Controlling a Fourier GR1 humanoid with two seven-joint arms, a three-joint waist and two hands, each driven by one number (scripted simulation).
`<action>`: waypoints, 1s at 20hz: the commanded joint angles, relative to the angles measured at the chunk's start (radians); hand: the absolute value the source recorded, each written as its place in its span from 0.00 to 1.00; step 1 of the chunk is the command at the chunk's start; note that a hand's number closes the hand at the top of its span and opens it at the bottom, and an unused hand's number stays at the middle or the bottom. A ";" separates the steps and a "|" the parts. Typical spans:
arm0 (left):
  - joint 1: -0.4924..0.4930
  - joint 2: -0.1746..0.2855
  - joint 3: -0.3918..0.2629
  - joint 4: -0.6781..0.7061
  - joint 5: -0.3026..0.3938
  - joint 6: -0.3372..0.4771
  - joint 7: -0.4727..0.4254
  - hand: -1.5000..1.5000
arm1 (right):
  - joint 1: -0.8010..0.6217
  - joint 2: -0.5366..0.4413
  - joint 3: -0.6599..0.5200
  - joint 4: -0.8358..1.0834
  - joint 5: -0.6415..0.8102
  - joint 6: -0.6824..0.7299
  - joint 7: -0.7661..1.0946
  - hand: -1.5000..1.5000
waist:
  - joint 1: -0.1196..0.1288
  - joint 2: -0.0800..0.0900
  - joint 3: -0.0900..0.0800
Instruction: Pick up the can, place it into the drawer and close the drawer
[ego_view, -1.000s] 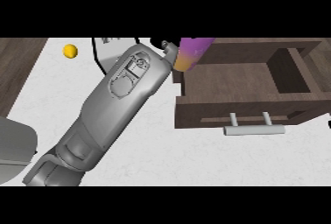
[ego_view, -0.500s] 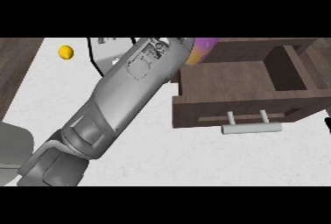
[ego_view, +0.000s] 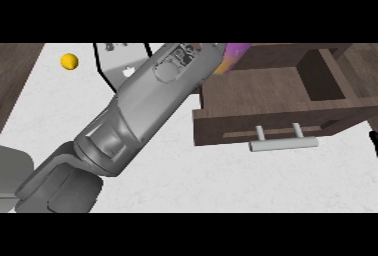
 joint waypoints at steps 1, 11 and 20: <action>-0.019 0.000 -0.030 0.066 0.042 0.006 -0.038 1.00 | -0.080 0.010 0.045 0.038 0.063 -0.039 0.028 0.00 | -0.004 0.008 0.000; 0.017 0.000 -0.143 0.099 0.094 0.056 -0.122 1.00 | -0.087 -0.009 0.022 0.027 0.029 -0.026 0.043 0.00 | -0.023 0.007 0.000; 0.057 0.000 -0.223 0.152 0.114 0.104 -0.172 0.00 | -0.083 -0.013 0.027 0.017 0.028 -0.015 0.038 0.00 | -0.051 0.014 0.000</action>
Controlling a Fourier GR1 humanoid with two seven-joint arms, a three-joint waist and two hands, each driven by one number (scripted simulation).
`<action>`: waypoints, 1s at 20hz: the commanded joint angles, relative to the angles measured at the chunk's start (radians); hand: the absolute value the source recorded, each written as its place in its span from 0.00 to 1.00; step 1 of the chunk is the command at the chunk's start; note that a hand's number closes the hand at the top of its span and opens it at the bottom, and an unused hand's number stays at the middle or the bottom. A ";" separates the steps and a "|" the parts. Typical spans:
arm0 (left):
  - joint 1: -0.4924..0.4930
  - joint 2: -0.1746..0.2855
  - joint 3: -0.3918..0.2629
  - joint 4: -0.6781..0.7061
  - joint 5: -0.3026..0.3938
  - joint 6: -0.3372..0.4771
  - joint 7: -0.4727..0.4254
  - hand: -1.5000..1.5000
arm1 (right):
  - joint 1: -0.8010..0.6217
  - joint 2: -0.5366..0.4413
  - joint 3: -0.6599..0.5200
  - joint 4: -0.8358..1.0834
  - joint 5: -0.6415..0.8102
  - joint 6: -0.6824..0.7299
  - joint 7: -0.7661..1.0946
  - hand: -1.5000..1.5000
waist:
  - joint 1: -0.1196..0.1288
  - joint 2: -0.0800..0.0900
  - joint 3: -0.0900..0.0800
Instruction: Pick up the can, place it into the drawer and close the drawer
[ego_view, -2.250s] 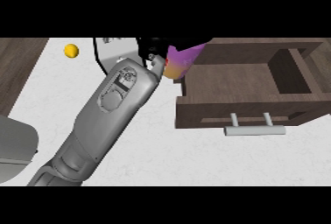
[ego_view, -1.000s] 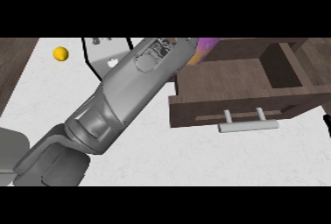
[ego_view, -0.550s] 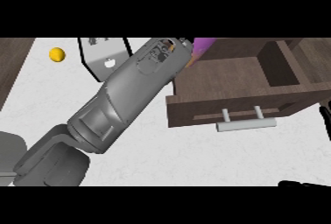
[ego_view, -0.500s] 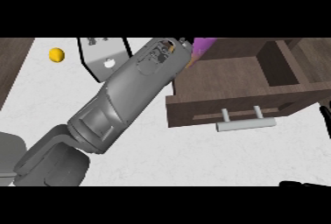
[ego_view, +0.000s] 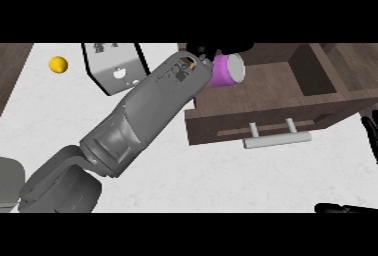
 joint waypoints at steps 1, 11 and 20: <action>-0.019 0.000 -0.008 0.040 0.020 0.024 -0.006 0.00 | 0.018 0.017 0.031 0.002 0.031 0.005 -0.027 0.00 | -0.012 0.005 0.000; 0.075 0.000 -0.051 0.010 0.072 0.098 -0.086 0.00 | -0.018 -0.010 0.008 -0.007 0.005 0.006 0.003 0.00 | -0.016 0.006 -0.001; 0.007 0.000 -0.036 -0.005 0.147 0.145 -0.033 0.00 | -0.040 -0.087 0.010 -0.033 0.169 0.011 -0.088 0.00 | -0.011 0.003 -0.001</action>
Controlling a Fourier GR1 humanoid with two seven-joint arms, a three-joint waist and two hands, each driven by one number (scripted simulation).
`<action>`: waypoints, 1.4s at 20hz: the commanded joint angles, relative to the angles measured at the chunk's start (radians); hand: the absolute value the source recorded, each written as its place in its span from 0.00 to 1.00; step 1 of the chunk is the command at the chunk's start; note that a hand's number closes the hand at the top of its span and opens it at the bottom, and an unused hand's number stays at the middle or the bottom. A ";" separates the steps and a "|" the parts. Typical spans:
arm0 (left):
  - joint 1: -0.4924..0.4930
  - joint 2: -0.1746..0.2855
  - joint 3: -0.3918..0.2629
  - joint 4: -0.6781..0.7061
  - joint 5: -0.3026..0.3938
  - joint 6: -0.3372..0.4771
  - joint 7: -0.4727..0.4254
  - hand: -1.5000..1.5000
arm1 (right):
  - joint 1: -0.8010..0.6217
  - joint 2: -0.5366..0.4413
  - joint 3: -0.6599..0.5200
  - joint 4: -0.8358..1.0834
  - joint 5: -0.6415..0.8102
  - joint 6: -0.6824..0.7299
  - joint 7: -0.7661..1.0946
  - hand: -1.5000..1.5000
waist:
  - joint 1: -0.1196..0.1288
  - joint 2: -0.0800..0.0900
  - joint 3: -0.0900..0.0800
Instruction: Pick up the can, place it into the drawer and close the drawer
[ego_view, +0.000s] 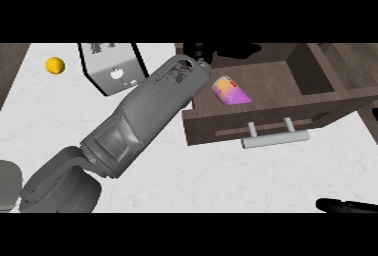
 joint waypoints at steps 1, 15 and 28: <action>0.015 0.000 0.018 -0.002 0.037 -0.025 -0.030 0.00 | 0.008 -0.038 0.018 -0.044 0.105 0.003 -0.033 0.00 | 0.012 -0.001 -0.001; -0.035 0.000 0.021 -0.055 0.115 0.049 -0.060 0.00 | -0.084 -0.125 0.178 0.046 0.549 -0.057 -0.128 0.00 | 0.077 -0.014 -0.001; -0.017 0.005 0.027 -0.101 0.077 0.062 -0.010 0.00 | -0.193 -0.146 0.345 0.391 0.993 -0.201 -0.122 0.00 | 0.136 -0.028 -0.002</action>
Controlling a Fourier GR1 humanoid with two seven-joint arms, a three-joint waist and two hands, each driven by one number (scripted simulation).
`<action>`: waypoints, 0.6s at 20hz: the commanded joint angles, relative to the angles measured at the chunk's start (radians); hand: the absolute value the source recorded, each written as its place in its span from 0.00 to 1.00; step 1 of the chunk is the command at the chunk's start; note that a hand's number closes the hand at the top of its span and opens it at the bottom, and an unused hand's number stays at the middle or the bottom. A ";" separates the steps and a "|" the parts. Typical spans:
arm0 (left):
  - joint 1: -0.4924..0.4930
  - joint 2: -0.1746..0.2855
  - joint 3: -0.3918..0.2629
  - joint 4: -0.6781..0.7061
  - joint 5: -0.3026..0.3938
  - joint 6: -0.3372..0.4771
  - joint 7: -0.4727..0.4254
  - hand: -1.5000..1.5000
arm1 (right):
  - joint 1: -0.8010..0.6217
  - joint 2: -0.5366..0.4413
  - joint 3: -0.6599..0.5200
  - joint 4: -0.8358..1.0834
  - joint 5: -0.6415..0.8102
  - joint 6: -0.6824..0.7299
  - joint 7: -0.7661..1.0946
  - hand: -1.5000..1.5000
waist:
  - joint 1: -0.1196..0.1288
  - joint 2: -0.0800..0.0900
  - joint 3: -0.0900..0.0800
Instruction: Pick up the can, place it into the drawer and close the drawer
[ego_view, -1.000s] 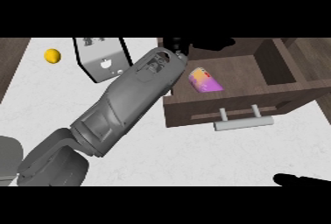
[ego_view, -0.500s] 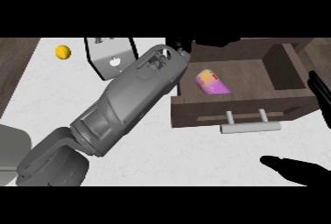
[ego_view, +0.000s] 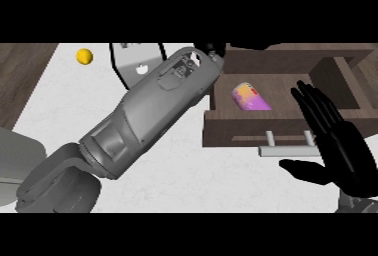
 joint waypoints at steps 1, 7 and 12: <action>0.060 0.027 -0.012 -0.088 -0.021 0.004 0.037 0.00 | -0.057 0.009 0.020 0.162 0.120 -0.061 0.007 0.00 | 0.039 -0.010 -0.001; 0.079 0.152 -0.003 -0.176 -0.065 -0.038 0.138 0.00 | -0.137 0.070 -0.023 0.376 0.125 -0.218 -0.065 0.00 | 0.029 -0.008 0.000; 0.133 0.224 -0.039 -0.309 -0.109 -0.005 0.224 0.00 | -0.254 0.095 -0.061 0.551 0.155 -0.277 -0.056 0.00 | 0.045 -0.012 0.000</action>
